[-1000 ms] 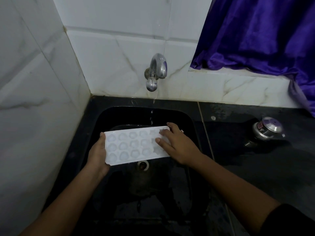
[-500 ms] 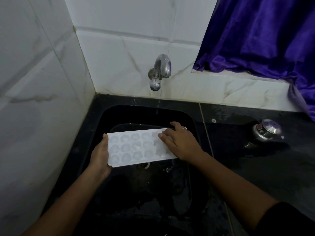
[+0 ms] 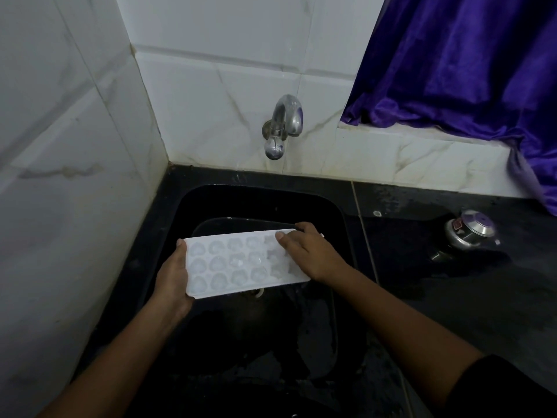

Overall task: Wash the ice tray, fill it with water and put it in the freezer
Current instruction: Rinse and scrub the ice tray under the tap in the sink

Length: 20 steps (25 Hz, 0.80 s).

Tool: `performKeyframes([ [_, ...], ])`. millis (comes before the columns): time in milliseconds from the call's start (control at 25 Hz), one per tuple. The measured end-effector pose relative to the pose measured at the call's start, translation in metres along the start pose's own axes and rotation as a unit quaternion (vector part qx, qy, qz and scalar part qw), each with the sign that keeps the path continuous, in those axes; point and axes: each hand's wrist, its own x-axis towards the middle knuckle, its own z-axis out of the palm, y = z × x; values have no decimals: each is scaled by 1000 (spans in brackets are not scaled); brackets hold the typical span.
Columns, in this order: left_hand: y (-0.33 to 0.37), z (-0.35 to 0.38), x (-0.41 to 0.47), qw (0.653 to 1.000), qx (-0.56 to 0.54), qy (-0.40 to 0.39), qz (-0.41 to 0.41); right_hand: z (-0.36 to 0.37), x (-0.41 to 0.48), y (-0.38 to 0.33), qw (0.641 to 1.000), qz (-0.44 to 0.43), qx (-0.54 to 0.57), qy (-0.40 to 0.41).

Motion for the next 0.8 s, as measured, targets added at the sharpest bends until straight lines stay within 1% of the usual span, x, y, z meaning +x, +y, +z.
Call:
performKeyframes([
  [40,0,0,0,1000,5,1,2,-1,3,-1,999,17,36,3],
  [80,-1,1,1,1000,9,2,3,-3,6,-1,999,21,40,2],
  [120,-2,1,1,1000,10,6,2,-6,8,-3,1000,17,17,-10],
  [160,-3,2,1,1000,11,8,-1,-10,8,-6,998,4,-54,-29],
  [200,-5,3,0,1000,13,7,-5,-13,8,-7,986,-19,-162,-39],
  [240,-5,4,-2,1000,11,6,-6,-15,8,-6,962,-43,-269,-32],
  [280,-5,4,-4,1000,8,5,-7,-14,7,-4,940,-67,-334,-20],
  [320,-4,5,-6,1000,3,7,-5,-11,5,0,935,-81,-346,-17],
  [360,-3,5,-7,1000,-2,9,-2,-9,1,3,945,-87,-316,-26],
  [400,-2,4,-7,1000,-5,12,1,-7,-2,8,968,-78,-237,-41],
  [440,-1,3,-6,1000,-6,13,1,-9,-5,12,990,-51,-118,-56],
  [480,-1,2,-4,1000,-4,13,1,-11,-6,15,998,-11,-1,-69],
  [520,-1,2,-5,1000,0,13,-1,-13,-6,13,994,30,75,-74],
  [560,-3,3,-5,1000,4,11,-5,-15,-4,9,993,56,78,-71],
  [600,-5,5,-6,1000,9,7,-10,-18,-2,6,996,53,-5,-67],
  [640,-8,8,-7,1000,11,4,-13,-16,0,2,988,17,-145,-50],
  [680,-10,10,-8,1000,9,4,-12,-11,2,-1,962,-23,-272,-24],
  [720,-10,11,-8,1000,2,6,-9,-9,1,-4,945,-50,-325,-2],
  [760,-8,11,-7,1000,-3,10,-6,-9,-1,-7,944,-58,-324,2],
  [800,-5,10,-6,1000,-7,10,-2,-9,0,-4,965,-40,-258,-14],
])
